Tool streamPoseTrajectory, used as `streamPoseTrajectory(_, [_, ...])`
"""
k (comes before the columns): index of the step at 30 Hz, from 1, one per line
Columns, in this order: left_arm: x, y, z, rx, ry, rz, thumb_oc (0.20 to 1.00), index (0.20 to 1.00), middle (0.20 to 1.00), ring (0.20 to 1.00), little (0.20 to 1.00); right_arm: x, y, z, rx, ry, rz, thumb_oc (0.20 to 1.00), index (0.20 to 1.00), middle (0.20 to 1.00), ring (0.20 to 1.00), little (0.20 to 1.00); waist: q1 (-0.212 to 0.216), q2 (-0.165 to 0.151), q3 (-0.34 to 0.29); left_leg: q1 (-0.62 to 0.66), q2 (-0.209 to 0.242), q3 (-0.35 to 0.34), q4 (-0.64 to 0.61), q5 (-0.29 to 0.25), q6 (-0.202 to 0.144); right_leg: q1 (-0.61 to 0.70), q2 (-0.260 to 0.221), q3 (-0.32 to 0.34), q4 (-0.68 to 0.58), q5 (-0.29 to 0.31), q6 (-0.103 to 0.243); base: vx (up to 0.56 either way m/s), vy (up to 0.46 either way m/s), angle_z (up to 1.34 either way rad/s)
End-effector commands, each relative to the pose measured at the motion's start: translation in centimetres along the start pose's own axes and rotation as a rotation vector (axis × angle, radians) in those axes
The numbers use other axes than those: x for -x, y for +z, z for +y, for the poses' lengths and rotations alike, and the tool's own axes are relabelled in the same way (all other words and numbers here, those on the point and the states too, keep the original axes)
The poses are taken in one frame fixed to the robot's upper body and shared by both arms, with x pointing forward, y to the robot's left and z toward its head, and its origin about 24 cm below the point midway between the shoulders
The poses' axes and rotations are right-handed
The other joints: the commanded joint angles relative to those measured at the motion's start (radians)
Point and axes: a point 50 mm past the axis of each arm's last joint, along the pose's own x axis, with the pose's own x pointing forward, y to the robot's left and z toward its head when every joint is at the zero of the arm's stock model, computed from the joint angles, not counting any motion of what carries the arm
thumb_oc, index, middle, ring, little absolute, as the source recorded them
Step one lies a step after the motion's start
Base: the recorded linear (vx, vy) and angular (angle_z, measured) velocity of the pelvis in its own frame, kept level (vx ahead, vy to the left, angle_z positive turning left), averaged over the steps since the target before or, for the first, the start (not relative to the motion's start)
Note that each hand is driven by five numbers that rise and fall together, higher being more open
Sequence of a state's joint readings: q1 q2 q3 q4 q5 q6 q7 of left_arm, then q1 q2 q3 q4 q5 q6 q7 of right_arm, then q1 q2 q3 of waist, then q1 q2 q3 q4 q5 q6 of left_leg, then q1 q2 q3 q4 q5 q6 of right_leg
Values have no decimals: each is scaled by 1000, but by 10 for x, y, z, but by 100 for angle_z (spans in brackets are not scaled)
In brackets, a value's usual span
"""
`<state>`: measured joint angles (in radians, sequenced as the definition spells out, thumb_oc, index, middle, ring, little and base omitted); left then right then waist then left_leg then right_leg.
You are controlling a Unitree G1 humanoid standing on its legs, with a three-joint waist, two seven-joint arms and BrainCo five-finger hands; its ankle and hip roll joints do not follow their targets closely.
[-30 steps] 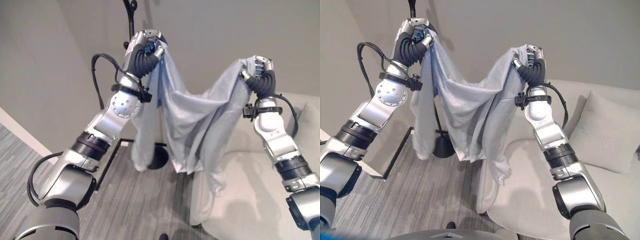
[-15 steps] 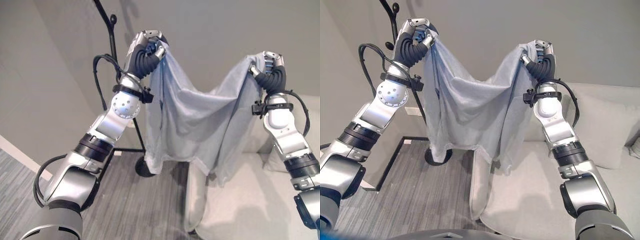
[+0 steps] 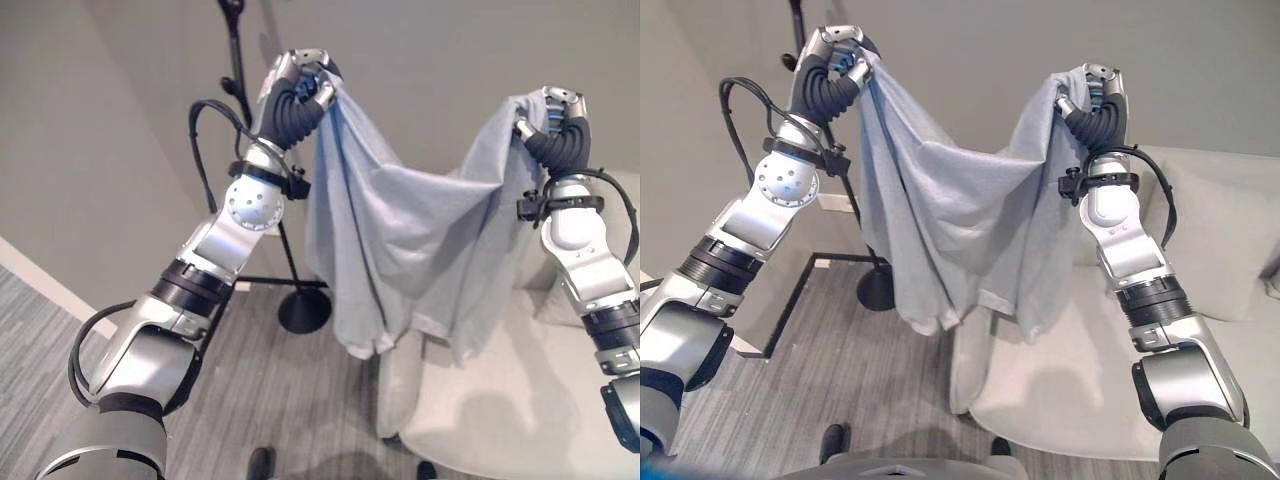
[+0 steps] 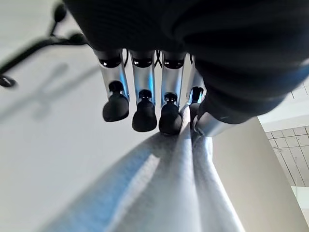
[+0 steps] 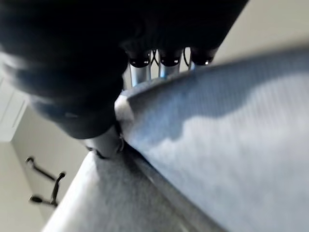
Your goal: Hang the clothes on the sofa on the clothes rack.
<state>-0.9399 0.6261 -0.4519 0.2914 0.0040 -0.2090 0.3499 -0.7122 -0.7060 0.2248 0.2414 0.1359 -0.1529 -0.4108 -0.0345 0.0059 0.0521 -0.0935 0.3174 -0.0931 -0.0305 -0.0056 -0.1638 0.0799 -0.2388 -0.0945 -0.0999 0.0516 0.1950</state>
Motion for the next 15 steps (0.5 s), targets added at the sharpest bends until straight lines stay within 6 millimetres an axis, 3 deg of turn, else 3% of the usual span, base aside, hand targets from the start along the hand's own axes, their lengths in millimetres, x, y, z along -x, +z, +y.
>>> streamPoseTrajectory(1, [-8,5,25,17,116,-39,200,200,200,200,200,-10,16,-12,-26,-49,-89,200,200,200,200,200,43,-25,-76,8,-61,3,0,97,-45,46,-25,24,15,-39,46,83,449,-22])
streamPoseTrajectory(3, [-8,7,26,12,112,-46,200,200,200,200,200,-9,14,-10,-22,-49,-82,200,200,200,200,200,44,-40,-79,3,-90,7,22,62,-30,34,-56,36,19,-17,55,49,350,19])
streamPoseTrajectory(5, [-8,6,27,-29,94,-47,200,200,200,200,200,-2,10,-4,-54,-75,-60,200,200,200,200,200,50,-67,-77,15,-162,65,-6,37,17,-29,-133,38,57,114,67,74,617,25])
streamPoseTrajectory(9, [-7,6,24,-54,74,-56,200,200,200,200,200,0,11,0,-59,-83,-61,200,200,200,200,200,56,-69,-76,54,-223,98,-46,13,57,-56,-189,-5,126,212,67,40,383,1])
streamPoseTrajectory(12, [-3,7,17,-42,52,-57,200,200,200,200,200,3,9,0,-51,-71,-58,200,200,200,200,200,39,-66,-71,70,-266,92,-51,6,85,-74,-122,54,175,159,37,76,300,3])
streamPoseTrajectory(15, [-2,6,15,-37,31,-49,200,200,200,200,200,2,10,-3,-45,-69,-67,200,200,200,200,200,41,-58,-76,97,-286,100,-56,-1,104,-78,-19,42,158,33,7,107,215,16])
